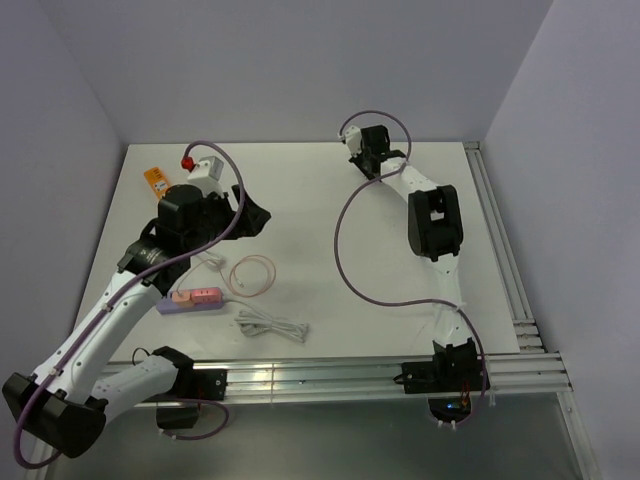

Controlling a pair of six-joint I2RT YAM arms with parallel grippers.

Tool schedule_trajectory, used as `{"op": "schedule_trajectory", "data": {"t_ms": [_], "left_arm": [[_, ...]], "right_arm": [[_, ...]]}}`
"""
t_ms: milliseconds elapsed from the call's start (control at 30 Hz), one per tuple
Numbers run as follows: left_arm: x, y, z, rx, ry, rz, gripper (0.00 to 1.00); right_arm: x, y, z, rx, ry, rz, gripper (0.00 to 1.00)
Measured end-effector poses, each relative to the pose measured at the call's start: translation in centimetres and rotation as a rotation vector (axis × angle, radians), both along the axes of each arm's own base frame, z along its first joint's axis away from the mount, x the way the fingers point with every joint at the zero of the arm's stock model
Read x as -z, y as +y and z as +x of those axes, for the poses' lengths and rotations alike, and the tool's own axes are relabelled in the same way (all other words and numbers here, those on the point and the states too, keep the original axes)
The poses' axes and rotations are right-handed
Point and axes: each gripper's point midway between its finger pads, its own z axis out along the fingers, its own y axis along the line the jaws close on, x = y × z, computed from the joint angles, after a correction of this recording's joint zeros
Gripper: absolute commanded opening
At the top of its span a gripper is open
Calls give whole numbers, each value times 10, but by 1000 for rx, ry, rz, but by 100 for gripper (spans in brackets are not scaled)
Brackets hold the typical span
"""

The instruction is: Insert the plug

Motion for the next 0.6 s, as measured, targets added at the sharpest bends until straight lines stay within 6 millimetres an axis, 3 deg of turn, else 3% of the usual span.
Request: {"op": "schedule_trajectory", "data": {"t_ms": [100, 267, 333, 433, 467, 500, 533, 600], "left_arm": [[-5, 1, -3, 3, -13, -9, 81], [-15, 1, -9, 12, -35, -29, 81], [-17, 2, -11, 14, -40, -36, 81], [-23, 2, -14, 14, -46, -56, 81], [-25, 2, -16, 15, -51, -63, 81], [-27, 2, -17, 15, -55, -67, 81], [-29, 3, -18, 15, -59, -73, 81], [-32, 4, -20, 14, -67, -80, 81]], "right_arm": [[0, 7, -11, -4, 16, 15, 0], [-7, 22, -56, 11, 50, 87, 0], [-16, 27, -73, 23, 42, 134, 0], [-47, 36, -85, 65, -18, 216, 4], [-63, 37, -83, 98, -54, 247, 8], [-78, 36, -80, 123, -92, 273, 22], [-93, 36, -77, 171, -117, 315, 53], [-129, 34, -67, 285, -161, 402, 64]]}}
